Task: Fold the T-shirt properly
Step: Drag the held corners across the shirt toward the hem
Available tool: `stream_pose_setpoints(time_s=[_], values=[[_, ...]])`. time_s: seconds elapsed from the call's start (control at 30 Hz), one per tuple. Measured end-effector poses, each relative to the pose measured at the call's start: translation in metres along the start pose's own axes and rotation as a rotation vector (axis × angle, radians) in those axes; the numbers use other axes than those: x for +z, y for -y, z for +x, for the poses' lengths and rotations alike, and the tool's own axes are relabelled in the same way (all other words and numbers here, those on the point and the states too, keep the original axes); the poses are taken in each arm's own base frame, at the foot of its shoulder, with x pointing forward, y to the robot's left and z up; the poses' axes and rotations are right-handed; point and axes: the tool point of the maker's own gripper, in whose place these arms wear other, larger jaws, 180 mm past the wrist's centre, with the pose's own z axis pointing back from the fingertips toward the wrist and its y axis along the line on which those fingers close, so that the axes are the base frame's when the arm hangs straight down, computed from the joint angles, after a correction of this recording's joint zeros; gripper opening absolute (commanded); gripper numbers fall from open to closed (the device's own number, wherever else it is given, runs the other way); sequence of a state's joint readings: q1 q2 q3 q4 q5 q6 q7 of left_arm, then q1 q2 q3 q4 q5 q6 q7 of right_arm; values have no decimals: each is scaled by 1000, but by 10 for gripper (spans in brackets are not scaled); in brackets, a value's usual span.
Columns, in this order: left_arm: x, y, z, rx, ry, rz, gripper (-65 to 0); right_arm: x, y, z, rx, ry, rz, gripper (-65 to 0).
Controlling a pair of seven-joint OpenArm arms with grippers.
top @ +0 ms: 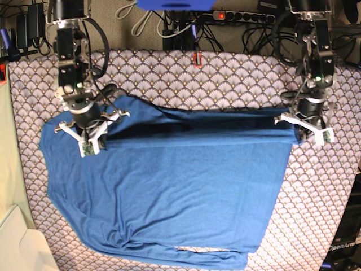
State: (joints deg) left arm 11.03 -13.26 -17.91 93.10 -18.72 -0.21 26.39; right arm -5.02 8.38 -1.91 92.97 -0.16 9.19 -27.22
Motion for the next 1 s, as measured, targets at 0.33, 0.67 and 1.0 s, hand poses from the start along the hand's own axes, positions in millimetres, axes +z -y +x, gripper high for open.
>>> stream_pose_setpoints(time_s=[0.33,0.67,1.0], values=[[-4,-6,-17,9,-44,14,-648,-4,-5,7,13,13,15,-650],[4,1,1,-7,11,-2,-648,-3,-6,6,12,11,16,-650],[-9,-2,-3,15,-27,7,-648,-4,-6,7,12,14,16,-650]])
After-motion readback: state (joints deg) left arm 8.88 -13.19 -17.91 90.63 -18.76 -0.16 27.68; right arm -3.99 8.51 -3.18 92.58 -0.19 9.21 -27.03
